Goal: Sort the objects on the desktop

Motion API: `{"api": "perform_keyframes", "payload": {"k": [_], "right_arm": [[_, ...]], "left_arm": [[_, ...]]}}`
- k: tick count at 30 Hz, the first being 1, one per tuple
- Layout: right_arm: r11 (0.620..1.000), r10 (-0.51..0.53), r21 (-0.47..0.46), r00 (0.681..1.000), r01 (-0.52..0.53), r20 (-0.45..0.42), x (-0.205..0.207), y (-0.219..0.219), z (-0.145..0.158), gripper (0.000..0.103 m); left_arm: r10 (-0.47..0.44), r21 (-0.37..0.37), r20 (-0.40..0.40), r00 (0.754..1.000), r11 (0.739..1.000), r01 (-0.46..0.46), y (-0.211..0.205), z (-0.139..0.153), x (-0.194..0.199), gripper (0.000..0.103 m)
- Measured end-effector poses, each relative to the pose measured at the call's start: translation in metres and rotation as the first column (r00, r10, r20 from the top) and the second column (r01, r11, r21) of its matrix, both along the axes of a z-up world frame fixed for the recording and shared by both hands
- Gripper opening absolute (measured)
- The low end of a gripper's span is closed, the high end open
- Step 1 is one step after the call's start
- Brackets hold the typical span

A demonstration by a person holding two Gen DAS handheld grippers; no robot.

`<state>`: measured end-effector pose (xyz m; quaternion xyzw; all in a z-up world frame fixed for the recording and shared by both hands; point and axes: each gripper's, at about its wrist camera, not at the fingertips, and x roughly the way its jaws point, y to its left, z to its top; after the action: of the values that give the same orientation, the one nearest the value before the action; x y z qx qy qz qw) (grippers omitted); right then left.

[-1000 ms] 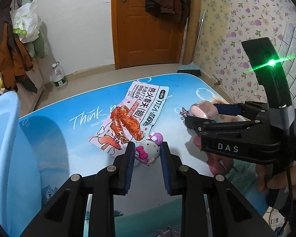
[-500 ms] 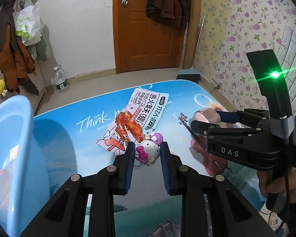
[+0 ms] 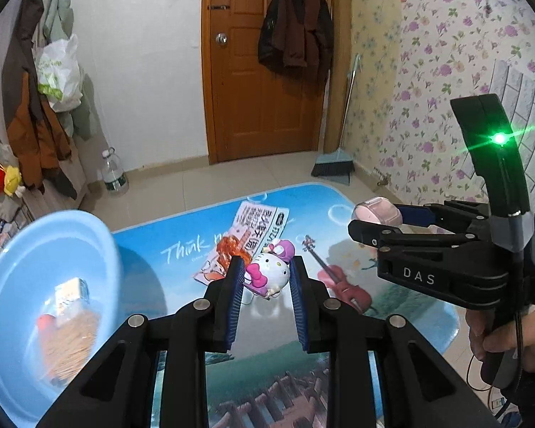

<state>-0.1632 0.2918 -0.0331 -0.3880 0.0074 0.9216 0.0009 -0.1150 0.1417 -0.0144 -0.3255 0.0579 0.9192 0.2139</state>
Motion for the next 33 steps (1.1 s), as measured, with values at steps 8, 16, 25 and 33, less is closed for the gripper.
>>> {"api": "perform_keyframes", "payload": {"k": [8,16,25,33], "right_arm": [[1.000,0.008,0.023,0.997,-0.006,-0.080,0.041,-0.024,0.047,0.050],[0.999,0.024,0.032,0.989,-0.019,-0.144,0.083,-0.062,0.077,0.050],[0.997,0.078,0.041,0.985,-0.073,-0.151,0.109,-0.110,0.083,0.050],[0.992,0.126,0.051,0.977,-0.119,-0.173,0.111,-0.150,0.093,0.050]], "left_arm": [[0.031,0.027,-0.062,0.998,0.999,-0.030,-0.027,0.033,0.036,0.024],[0.082,0.027,-0.111,0.990,0.996,-0.080,-0.066,0.059,0.073,0.024],[0.150,0.057,-0.123,0.981,0.988,-0.144,-0.110,0.069,0.091,0.024],[0.212,0.067,-0.132,0.968,0.977,-0.204,-0.147,0.074,0.093,0.024]]}}
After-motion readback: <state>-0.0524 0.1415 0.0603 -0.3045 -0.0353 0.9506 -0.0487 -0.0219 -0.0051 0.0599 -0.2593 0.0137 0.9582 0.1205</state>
